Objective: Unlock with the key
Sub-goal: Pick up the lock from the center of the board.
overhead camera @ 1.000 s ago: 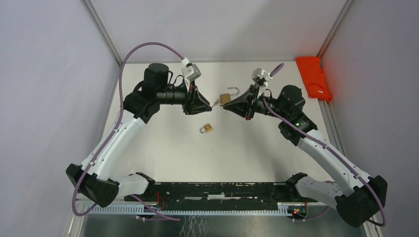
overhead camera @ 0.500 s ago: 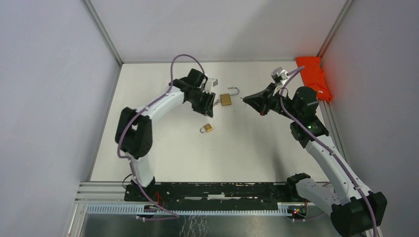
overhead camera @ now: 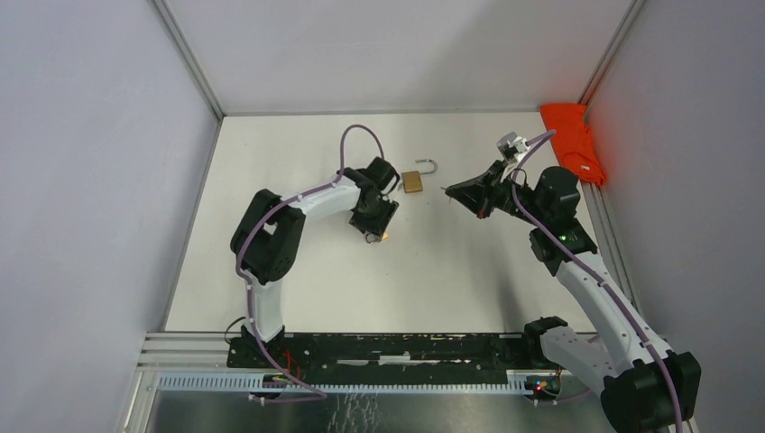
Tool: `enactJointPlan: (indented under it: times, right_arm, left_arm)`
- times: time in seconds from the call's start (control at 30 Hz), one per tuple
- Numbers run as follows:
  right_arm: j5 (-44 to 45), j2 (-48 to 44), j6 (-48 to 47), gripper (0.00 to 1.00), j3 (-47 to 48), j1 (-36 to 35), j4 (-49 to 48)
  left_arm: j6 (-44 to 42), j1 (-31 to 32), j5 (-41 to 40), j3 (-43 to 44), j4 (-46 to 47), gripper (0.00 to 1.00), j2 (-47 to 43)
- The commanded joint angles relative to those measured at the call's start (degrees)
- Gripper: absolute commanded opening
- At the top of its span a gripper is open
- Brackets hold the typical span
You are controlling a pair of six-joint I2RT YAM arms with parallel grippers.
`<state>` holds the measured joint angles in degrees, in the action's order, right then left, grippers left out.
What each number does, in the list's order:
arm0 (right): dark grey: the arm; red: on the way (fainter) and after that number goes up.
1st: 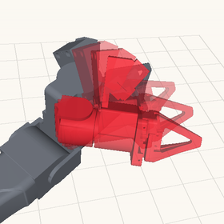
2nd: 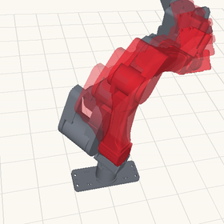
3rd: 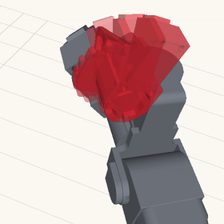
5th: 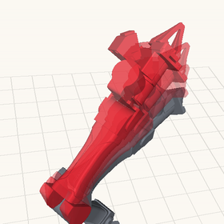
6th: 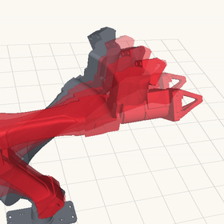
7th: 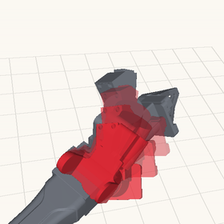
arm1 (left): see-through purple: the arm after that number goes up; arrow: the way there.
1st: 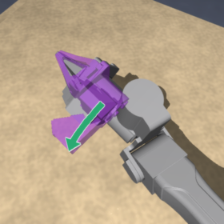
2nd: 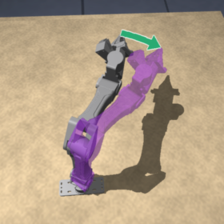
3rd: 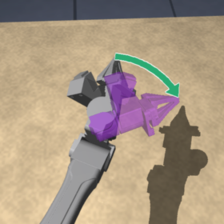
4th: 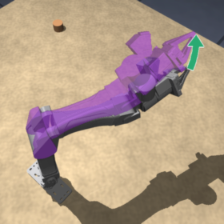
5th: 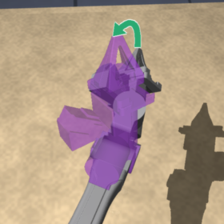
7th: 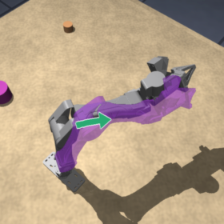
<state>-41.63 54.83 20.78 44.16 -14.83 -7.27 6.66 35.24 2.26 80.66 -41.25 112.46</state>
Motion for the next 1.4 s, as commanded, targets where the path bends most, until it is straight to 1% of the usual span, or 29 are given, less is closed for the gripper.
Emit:
enactJointPlan:
  times: [0.0, 0.2, 0.43, 0.53, 0.7, 0.8, 0.9, 0.93, 0.97, 1.03, 1.13, 1.23, 1.3, 1.37]
  right_arm:
    - [-1.67, -1.47, 1.22, 0.00, -0.48, 0.35, -4.19]
    - [-2.32, -1.50, 1.76, 0.00, -0.63, 0.33, -4.47]
    - [-2.93, -1.57, 2.61, 0.00, -1.18, 0.34, -5.61]
    - [-3.16, -1.20, 2.85, 0.00, -1.27, 0.33, -5.96]
    - [-3.95, -0.96, 3.67, 0.00, -1.43, 0.33, -6.83]
    - [-3.99, -1.18, 3.92, 0.00, -1.53, 0.39, -7.01]
    - [-3.78, -1.21, 3.92, 0.00, -1.62, 0.34, -6.79]
    - [-3.65, -1.13, 3.68, 0.00, -1.78, 0.33, -6.63]
    - [-3.34, -1.02, 3.57, 0.00, -1.96, 0.34, -6.49]
    - [-2.66, -0.65, 2.97, 0.00, -2.36, 0.33, -5.74]
    - [-1.77, -0.25, 2.12, 0.00, -3.07, 0.39, -4.49]
    - [0.46, -0.33, 0.77, 0.00, -3.21, 0.33, -1.96]
    - [2.24, -0.31, -0.37, 0.00, -3.20, 0.38, 0.22]
    - [2.99, -0.18, -1.31, 0.00, -3.52, 0.39, 1.70]
  left_arm:
    - [1.09, 3.34, -7.54, -3.65, 6.15, 0.57, -0.15]
    - [-0.34, 3.64, -8.89, -5.99, 10.48, 0.57, -0.33]
    - [-0.42, 3.65, -9.96, -5.74, 10.23, 0.57, 1.62]
    - [-0.50, 3.69, -8.01, -5.70, 10.87, 0.55, 2.56]
    - [-0.37, 3.71, -1.22, -5.62, 11.20, 0.52, 5.15]
    - [-0.44, 3.70, 2.40, -5.21, 11.07, 0.44, 7.50]
    - [-0.15, 3.69, 3.44, -5.25, 10.86, 0.22, 8.48]
    - [-0.01, 3.70, 3.31, -5.32, 10.74, 0.13, 8.48]
    - [0.00, 3.76, 3.28, -5.24, 10.42, 0.07, 8.43]
    - [-0.07, 3.70, 2.80, -5.36, 10.21, 0.02, 7.49]
    - [-0.39, 3.70, 3.24, -5.28, 10.19, 0.02, 4.09]
    - [-1.03, 3.77, 3.16, -3.10, 7.16, 0.02, -0.43]
    - [-2.80, 3.78, 4.07, -1.97, 5.66, 0.02, -4.89]
    - [-5.13, 3.78, 6.63, -1.73, 4.88, 0.02, -9.91]
